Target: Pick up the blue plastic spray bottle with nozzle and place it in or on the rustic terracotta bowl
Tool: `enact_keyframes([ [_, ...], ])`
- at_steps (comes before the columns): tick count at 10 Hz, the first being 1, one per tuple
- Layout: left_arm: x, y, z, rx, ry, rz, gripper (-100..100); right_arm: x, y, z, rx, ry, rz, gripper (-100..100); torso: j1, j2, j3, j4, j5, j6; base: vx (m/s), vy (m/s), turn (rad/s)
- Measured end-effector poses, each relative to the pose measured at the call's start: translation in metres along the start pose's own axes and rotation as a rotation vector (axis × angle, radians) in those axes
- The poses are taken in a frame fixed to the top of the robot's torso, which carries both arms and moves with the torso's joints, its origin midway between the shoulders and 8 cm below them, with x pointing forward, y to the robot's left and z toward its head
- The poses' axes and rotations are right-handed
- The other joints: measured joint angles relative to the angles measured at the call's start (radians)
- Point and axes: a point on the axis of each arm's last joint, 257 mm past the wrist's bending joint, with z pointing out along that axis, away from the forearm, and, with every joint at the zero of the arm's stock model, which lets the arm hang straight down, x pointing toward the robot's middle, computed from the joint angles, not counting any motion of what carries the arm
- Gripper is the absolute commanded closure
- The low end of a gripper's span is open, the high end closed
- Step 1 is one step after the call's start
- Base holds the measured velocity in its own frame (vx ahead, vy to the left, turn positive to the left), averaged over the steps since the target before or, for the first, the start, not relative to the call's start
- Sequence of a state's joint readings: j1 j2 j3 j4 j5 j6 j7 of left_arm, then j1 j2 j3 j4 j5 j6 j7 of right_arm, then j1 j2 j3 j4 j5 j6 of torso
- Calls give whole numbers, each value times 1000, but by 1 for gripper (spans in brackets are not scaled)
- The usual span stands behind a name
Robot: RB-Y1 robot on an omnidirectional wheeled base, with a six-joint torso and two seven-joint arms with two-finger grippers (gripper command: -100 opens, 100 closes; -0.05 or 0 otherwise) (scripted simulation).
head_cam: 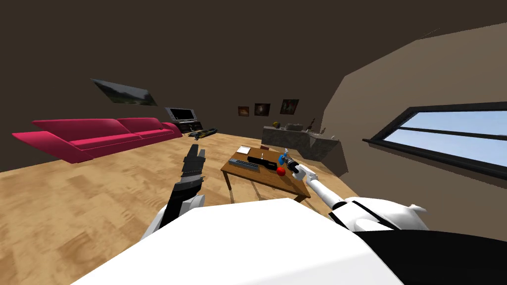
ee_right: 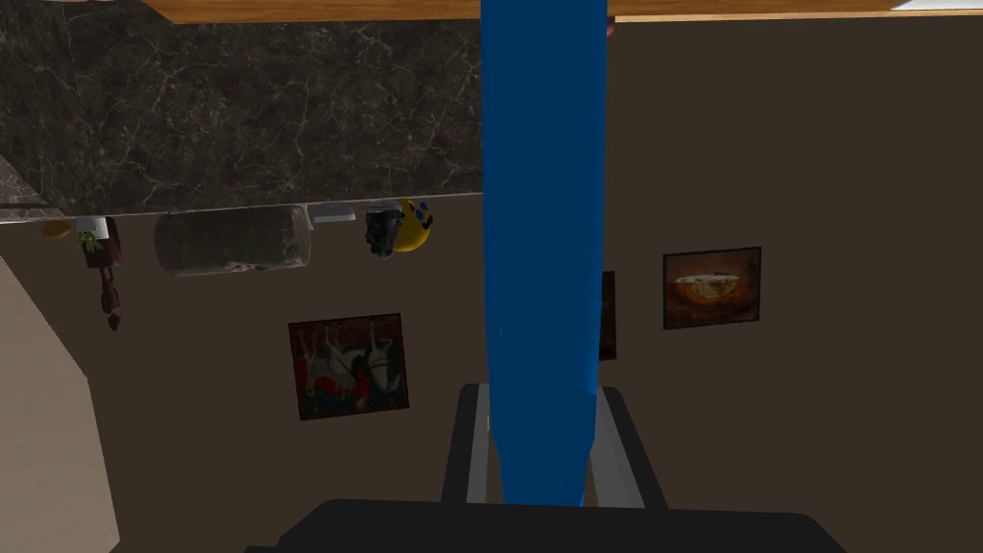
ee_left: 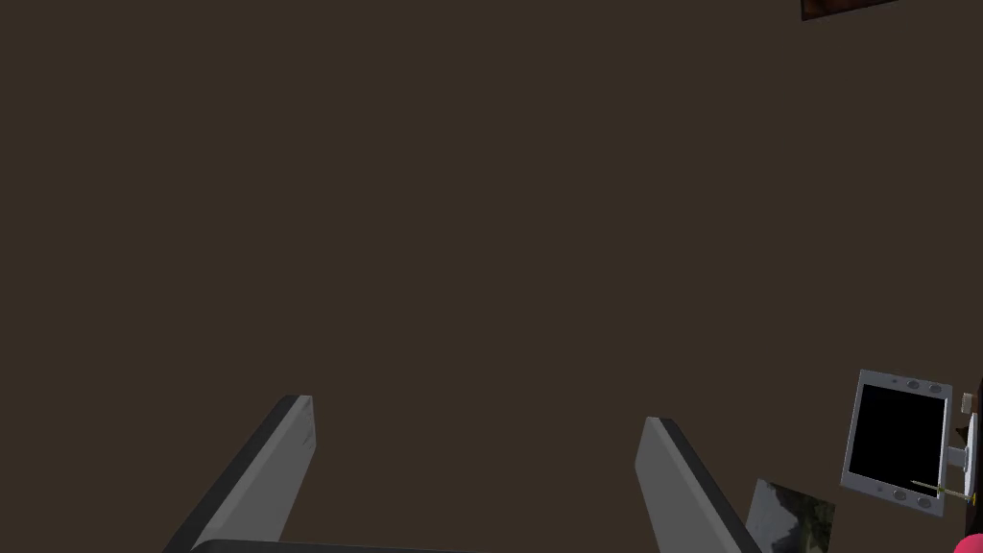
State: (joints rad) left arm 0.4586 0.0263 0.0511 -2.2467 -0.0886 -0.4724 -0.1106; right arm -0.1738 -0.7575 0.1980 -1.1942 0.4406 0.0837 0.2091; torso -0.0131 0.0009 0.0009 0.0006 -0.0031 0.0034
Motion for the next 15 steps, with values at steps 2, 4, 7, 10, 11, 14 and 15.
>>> enact_keyframes([
  [2,0,0,0,0,0,0,0,1,-24,0,40,14,2,100,3,-2,-1,0,1,-2,-25,-119,228],
  [4,0,0,0,0,0,0,0,-1,-59,-6,92,29,7,100,-1,-2,-1,0,1,0,-36,-164,206],
  [7,0,0,0,0,0,0,0,-1,-108,-14,178,56,8,100,2,-3,-2,-1,2,1,-30,-129,189],
  [10,0,0,0,0,0,0,0,7,-168,-34,282,90,11,100,5,-6,-4,-2,3,2,-4,-92,153],
  [11,0,0,0,0,0,0,0,8,-190,-44,318,100,13,100,4,-6,-4,-2,3,2,-5,-84,86],
  [14,0,0,0,0,0,0,0,11,-204,-49,348,109,15,-100,12,-6,-4,-2,4,1,-1,-15,1],
  [15,0,0,0,0,0,0,0,11,-204,-49,349,109,15,-100,13,-6,-4,-2,4,1,0,0,0],
])
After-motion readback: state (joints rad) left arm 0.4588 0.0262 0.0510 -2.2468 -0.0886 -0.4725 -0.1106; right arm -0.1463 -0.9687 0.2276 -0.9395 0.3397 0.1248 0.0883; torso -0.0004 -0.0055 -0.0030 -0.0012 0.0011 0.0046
